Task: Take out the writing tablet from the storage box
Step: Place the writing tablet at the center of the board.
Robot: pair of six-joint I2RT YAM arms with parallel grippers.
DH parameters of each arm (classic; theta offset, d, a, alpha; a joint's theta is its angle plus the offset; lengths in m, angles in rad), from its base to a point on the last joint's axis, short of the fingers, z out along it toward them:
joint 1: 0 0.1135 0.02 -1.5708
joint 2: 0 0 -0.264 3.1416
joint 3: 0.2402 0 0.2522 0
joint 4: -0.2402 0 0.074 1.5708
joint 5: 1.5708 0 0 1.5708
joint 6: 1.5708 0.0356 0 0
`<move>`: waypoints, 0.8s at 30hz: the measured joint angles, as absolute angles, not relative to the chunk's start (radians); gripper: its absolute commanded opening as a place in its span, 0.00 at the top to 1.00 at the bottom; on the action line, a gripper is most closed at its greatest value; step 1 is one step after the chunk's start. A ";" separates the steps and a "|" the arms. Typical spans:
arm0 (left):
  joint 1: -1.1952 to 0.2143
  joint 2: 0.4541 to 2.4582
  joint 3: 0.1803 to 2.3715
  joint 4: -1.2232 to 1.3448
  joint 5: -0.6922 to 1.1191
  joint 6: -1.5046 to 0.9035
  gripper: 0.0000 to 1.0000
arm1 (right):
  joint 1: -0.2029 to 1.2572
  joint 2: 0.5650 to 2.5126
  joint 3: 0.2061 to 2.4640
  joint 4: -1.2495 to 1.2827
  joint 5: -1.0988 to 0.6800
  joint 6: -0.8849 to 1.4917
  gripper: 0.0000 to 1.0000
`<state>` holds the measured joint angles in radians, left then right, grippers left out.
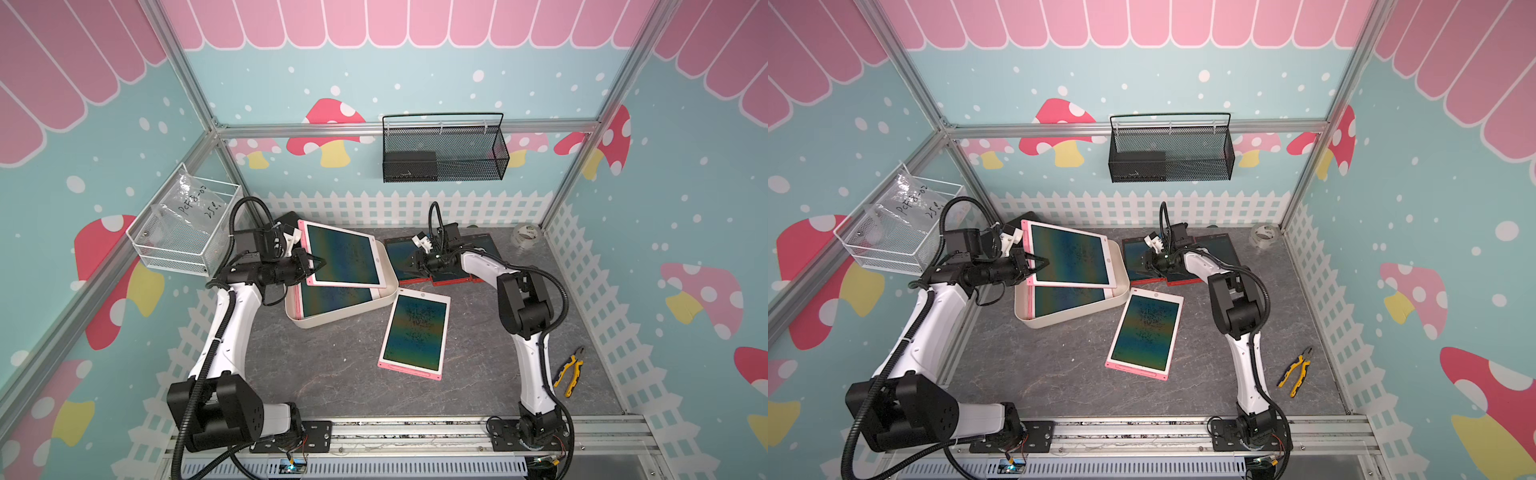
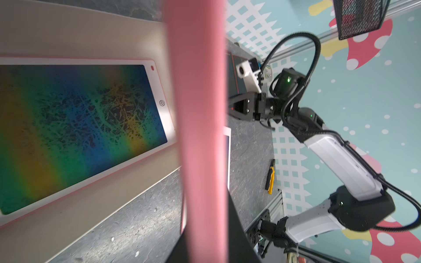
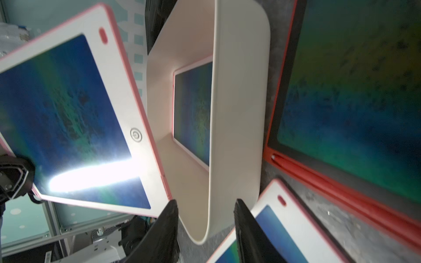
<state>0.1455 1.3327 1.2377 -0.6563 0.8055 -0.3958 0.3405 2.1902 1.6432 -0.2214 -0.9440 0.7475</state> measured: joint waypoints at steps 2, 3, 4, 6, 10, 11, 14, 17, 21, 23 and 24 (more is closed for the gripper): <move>0.113 1.314 1.220 -0.615 0.773 -0.458 0.90 | 0.325 2.109 1.543 -0.157 -0.951 0.787 0.55; 0.094 1.308 1.209 -0.590 0.755 -0.492 0.90 | 0.315 2.070 1.501 -0.128 -0.956 0.807 0.54; 0.076 1.305 1.199 -0.564 0.738 -0.520 0.89 | 0.306 2.039 1.469 -0.101 -0.958 0.821 0.54; 0.028 1.305 1.176 -0.509 0.686 -0.584 0.90 | 0.288 1.985 1.415 -0.055 -0.962 0.849 0.54; -0.072 1.316 1.142 -0.410 0.591 -0.705 0.89 | 0.281 1.908 1.312 0.027 -0.962 0.905 0.53; -0.096 1.320 1.134 -0.378 0.564 -0.733 0.89 | 0.282 1.889 1.283 0.036 -0.962 0.918 0.53; -0.153 1.342 1.121 -0.284 0.494 -0.802 0.88 | 0.283 1.846 1.219 0.060 -0.962 0.946 0.53; -0.207 1.380 1.122 -0.198 0.427 -0.856 0.88 | 0.277 1.799 1.164 0.086 -0.959 0.978 0.52; -0.285 1.444 1.127 -0.125 0.352 -0.914 0.89 | 0.262 1.747 1.093 0.207 -0.993 1.071 0.53; -0.320 1.476 1.129 -0.102 0.330 -0.937 0.89 | 0.257 1.745 1.052 0.321 -1.010 1.147 0.53; -0.339 1.492 1.132 -0.094 0.319 -0.946 0.89 | 0.256 1.745 1.028 0.376 -1.018 1.186 0.54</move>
